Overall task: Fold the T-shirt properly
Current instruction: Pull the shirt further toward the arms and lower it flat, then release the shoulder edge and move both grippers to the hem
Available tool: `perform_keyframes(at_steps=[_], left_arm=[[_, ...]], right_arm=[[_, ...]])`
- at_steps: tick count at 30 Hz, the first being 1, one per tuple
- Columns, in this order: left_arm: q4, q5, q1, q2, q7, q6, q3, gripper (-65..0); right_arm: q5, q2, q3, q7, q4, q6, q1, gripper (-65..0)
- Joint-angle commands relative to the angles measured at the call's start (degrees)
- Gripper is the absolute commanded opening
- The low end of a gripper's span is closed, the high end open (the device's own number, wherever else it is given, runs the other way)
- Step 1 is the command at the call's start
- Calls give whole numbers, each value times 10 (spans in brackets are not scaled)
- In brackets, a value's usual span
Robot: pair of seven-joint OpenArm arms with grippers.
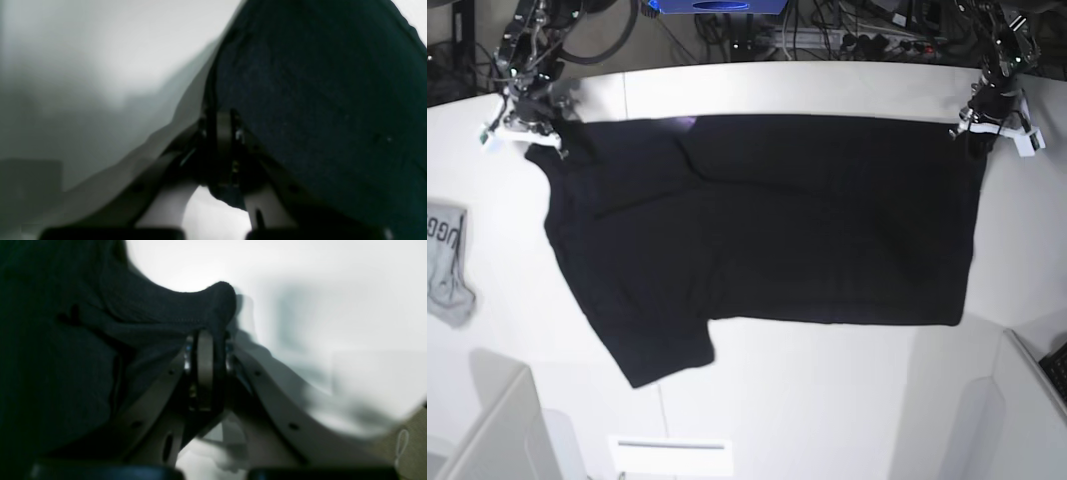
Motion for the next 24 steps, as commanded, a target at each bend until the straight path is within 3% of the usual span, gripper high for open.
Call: perform_keyframes(at_steps=[1, 24], left_arm=[[12, -3, 7, -8, -11, 0, -2, -650], [44, -3, 111, 9, -16, -1, -7, -650]], right_arm=[[-6, 6, 9, 15, 16, -3, -6, -650], [-5, 5, 14, 15, 71, -2, -92, -650]])
